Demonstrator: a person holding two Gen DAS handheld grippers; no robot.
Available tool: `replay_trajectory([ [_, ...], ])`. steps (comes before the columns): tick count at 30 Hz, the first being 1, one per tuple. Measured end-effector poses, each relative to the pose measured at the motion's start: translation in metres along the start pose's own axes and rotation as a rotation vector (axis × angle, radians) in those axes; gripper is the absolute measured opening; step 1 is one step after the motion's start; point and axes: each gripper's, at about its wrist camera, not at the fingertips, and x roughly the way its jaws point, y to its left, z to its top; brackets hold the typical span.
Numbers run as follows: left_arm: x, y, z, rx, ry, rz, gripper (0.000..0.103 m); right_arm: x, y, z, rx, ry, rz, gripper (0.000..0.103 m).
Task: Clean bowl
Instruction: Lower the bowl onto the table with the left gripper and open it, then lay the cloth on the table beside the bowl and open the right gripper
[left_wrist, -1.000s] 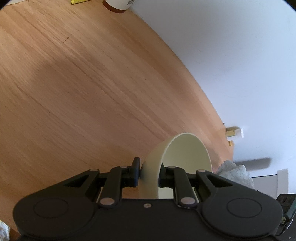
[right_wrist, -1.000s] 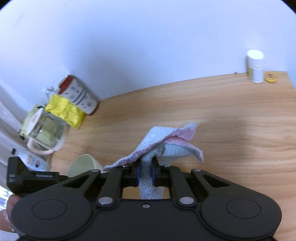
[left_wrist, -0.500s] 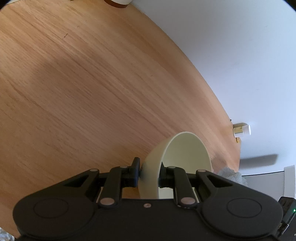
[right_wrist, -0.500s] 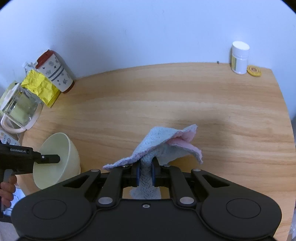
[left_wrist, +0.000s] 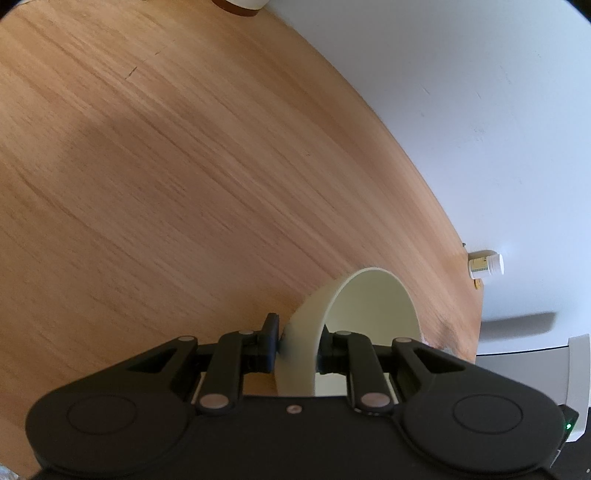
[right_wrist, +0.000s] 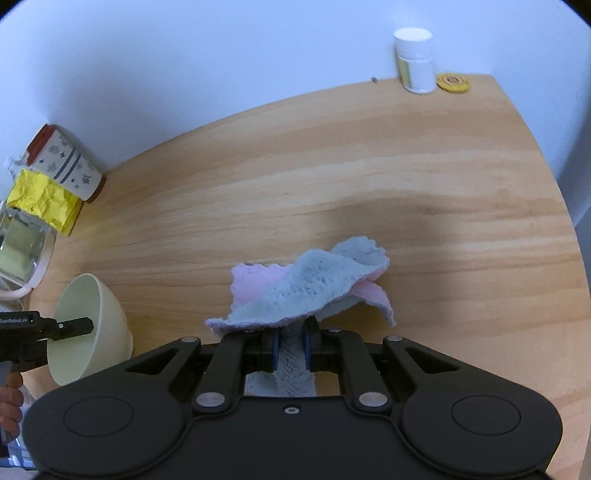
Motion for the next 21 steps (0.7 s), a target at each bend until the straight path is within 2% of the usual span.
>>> replay_trajectory([
  [11,0.0,0.005,0.003,-0.001,0.033,0.014,0.017,0.004,-0.008,-0.012,0.049,-0.006,-0.012,0.017],
  [13,-0.001,0.001,0.003,0.028,0.041,0.042,0.028,0.004,-0.007,-0.012,0.04,-0.011,-0.022,0.017],
  [14,-0.001,0.0,0.003,0.044,0.042,0.066,0.039,0.003,-0.005,-0.013,0.029,-0.015,-0.029,0.018],
  [16,-0.003,-0.003,0.002,0.071,0.042,0.075,0.042,0.003,-0.004,-0.014,0.022,-0.019,-0.036,0.019],
  [18,-0.004,-0.007,0.001,0.091,0.059,0.094,0.06,0.002,-0.003,-0.014,0.017,-0.022,-0.04,0.021],
  [21,-0.01,-0.01,-0.001,0.12,0.046,0.117,0.075,0.001,-0.003,-0.015,0.007,-0.022,-0.049,0.026],
])
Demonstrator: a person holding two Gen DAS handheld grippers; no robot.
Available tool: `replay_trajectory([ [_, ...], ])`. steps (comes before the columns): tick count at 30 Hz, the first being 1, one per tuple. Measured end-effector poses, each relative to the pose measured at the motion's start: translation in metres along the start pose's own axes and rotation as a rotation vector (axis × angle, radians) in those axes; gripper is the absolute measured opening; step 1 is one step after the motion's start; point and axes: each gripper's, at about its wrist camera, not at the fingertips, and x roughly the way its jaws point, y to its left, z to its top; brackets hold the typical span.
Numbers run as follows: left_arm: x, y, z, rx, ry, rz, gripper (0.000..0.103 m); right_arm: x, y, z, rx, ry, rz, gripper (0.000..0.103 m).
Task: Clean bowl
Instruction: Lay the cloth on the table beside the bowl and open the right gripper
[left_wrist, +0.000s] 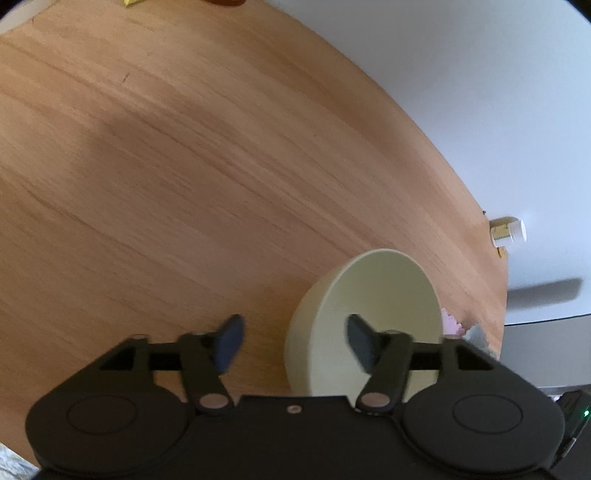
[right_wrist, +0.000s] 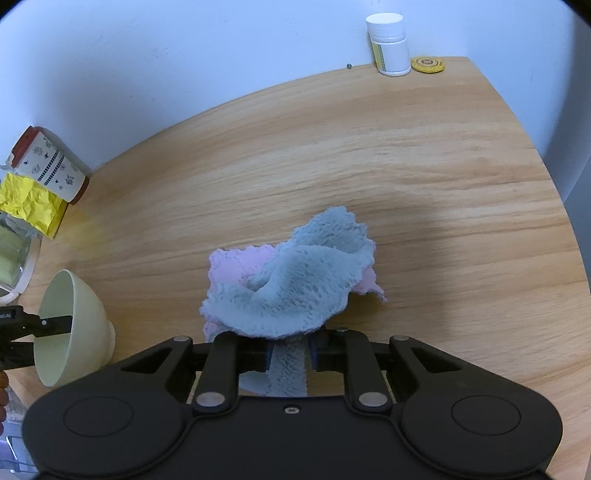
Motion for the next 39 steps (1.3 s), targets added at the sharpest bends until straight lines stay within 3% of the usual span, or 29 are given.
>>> replay_trajectory([
  [5,-0.013,-0.012,-0.003,0.088,-0.058,0.126,0.09,-0.004,0.004,-0.001,-0.03,0.019,-0.004,0.049],
  [6,-0.015,-0.015,-0.003,0.105,-0.066,0.145,0.098,-0.004,0.006,-0.002,-0.037,0.022,-0.008,0.049],
  [8,-0.018,-0.019,-0.004,0.129,-0.073,0.169,0.102,-0.005,0.008,-0.004,-0.056,0.029,-0.013,0.051],
  [10,-0.024,-0.026,-0.005,0.154,-0.065,0.167,0.102,-0.005,0.01,-0.006,-0.063,0.039,-0.021,0.059],
  [15,-0.031,-0.034,-0.005,0.157,-0.034,0.143,0.102,-0.012,0.015,-0.007,-0.06,0.041,-0.035,0.063],
  [21,-0.049,-0.05,-0.008,0.179,-0.025,0.158,0.103,-0.027,0.029,-0.004,-0.081,0.056,-0.052,0.087],
  [23,-0.058,-0.059,-0.01,0.201,-0.028,0.183,0.103,-0.036,0.035,-0.003,-0.081,0.06,-0.058,0.1],
  [30,-0.099,-0.089,-0.028,0.31,-0.049,0.272,0.103,-0.086,0.065,0.003,-0.04,0.048,-0.106,0.103],
  [39,-0.128,-0.107,-0.053,0.411,-0.039,0.322,0.103,-0.133,0.098,0.0,-0.038,0.087,-0.115,0.103],
])
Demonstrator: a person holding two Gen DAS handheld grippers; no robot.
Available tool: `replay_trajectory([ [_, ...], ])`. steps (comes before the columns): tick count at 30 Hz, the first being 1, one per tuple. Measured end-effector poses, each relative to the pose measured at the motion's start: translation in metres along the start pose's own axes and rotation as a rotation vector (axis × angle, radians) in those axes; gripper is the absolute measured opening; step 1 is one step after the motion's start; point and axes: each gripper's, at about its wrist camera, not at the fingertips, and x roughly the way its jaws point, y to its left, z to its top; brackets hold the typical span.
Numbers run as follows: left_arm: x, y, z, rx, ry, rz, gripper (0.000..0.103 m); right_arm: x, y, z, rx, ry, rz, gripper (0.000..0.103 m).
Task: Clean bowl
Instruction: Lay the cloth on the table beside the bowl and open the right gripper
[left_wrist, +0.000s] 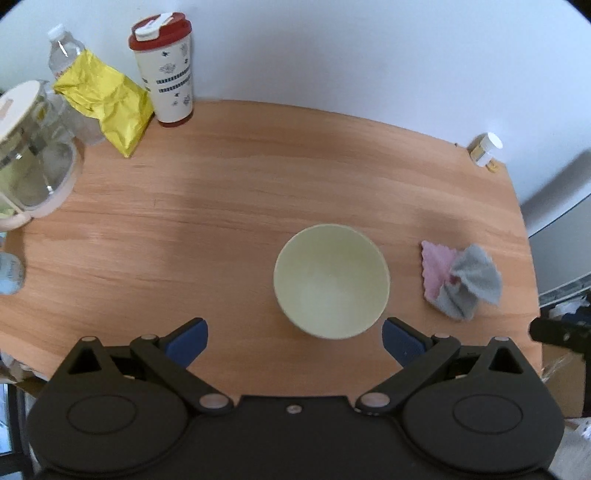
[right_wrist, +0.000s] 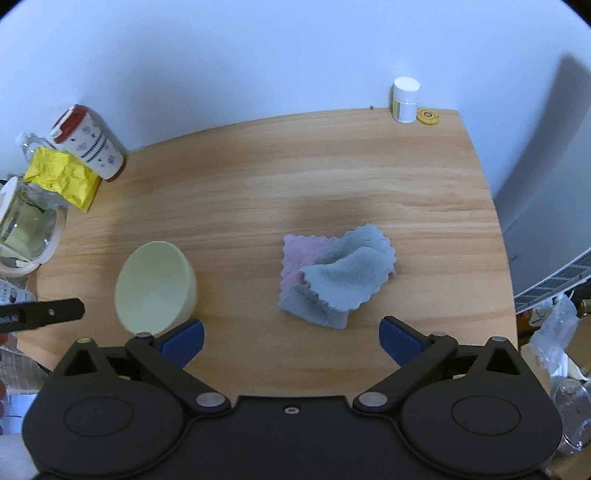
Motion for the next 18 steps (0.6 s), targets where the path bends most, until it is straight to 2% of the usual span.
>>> replay_trajectory([
  [2,-0.006,-0.001,-0.004,-0.003,0.003,-0.008,0.103,-0.007,0.004,-0.002,0.004,0.006,-0.001,0.103],
  [5,-0.018,-0.003,-0.01,-0.002,0.003,-0.018,0.103,-0.019,0.016,-0.009,-0.047,-0.032,-0.056,0.103],
  [18,-0.036,-0.024,-0.018,0.067,-0.076,0.031,0.103,-0.02,0.023,-0.027,-0.052,-0.014,-0.062,0.103],
])
